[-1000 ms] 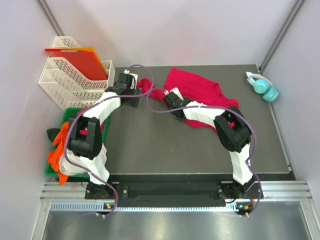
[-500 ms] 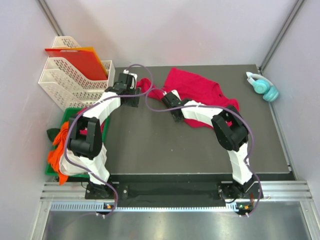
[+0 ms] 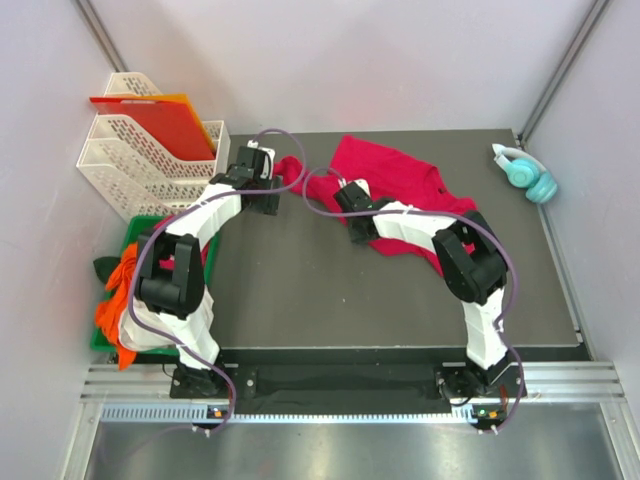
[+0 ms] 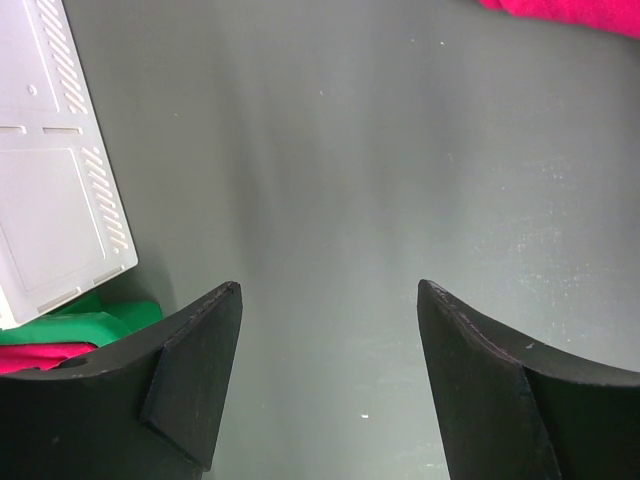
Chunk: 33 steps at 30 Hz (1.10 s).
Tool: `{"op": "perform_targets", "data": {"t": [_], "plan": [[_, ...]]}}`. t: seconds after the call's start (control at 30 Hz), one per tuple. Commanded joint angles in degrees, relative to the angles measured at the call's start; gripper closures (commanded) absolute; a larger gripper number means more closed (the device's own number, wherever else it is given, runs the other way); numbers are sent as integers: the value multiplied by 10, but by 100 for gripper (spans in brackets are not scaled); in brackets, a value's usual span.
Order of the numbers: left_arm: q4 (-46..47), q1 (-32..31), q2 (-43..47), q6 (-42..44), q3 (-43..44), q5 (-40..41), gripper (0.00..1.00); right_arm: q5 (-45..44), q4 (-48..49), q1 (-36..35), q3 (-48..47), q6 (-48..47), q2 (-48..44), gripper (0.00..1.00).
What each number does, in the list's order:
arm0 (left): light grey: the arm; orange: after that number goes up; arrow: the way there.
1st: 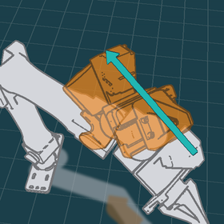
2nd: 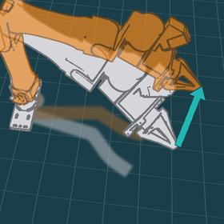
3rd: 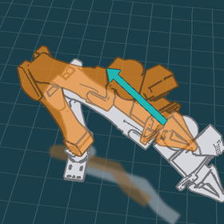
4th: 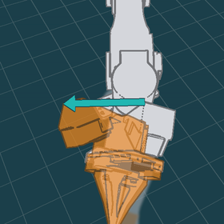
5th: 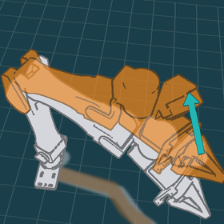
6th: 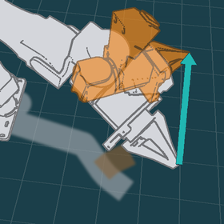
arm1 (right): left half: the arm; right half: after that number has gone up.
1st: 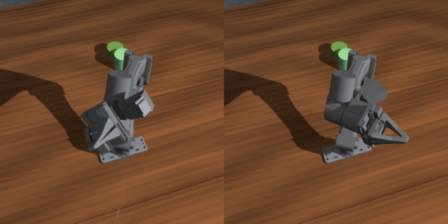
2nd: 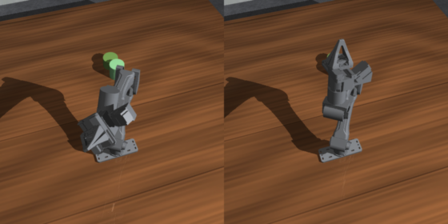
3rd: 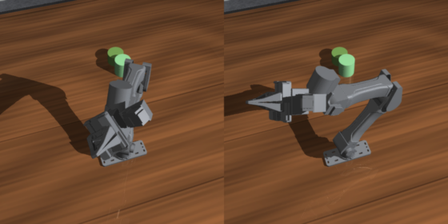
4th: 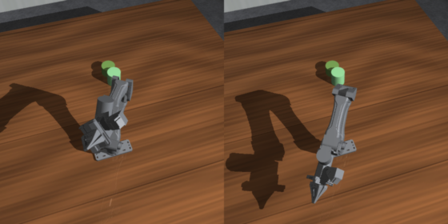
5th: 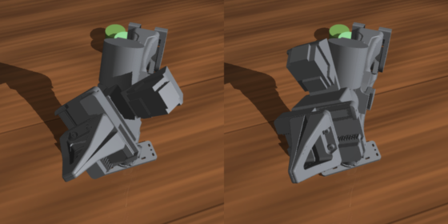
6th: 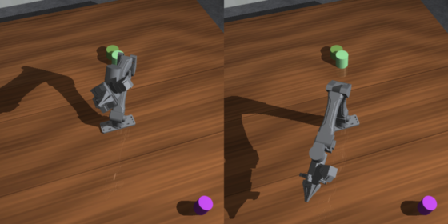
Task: Fold and stack the t-shirts
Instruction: Flatten the tshirt out
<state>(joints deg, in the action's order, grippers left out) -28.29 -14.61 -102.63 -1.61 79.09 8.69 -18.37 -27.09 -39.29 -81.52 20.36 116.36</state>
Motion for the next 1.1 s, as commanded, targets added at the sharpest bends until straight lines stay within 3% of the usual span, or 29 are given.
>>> {"op": "perform_targets", "data": {"t": [0.0,0.03,0.1,0.33,0.6,0.83,1.07], "plan": [[-4,1,28,-3,5,-3,24,65,-11,11,36,43,6,77],[-4,1,30,-3,4,-4,25,73,-9,12,37,52,6,81],[-4,1,31,-4,2,-5,25,78,-9,14,42,58,6,100],[-12,1,45,-6,0,-11,25,85,-1,-10,106,86,-49,100],[-16,1,73,-6,-5,-19,25,95,-57,-169,211,184,-159,100],[-18,1,79,-9,-1,-22,25,98,-126,-311,194,266,-173,100],[-16,1,83,-7,-11,-20,25,71,-182,-345,159,292,-222,100]]}}
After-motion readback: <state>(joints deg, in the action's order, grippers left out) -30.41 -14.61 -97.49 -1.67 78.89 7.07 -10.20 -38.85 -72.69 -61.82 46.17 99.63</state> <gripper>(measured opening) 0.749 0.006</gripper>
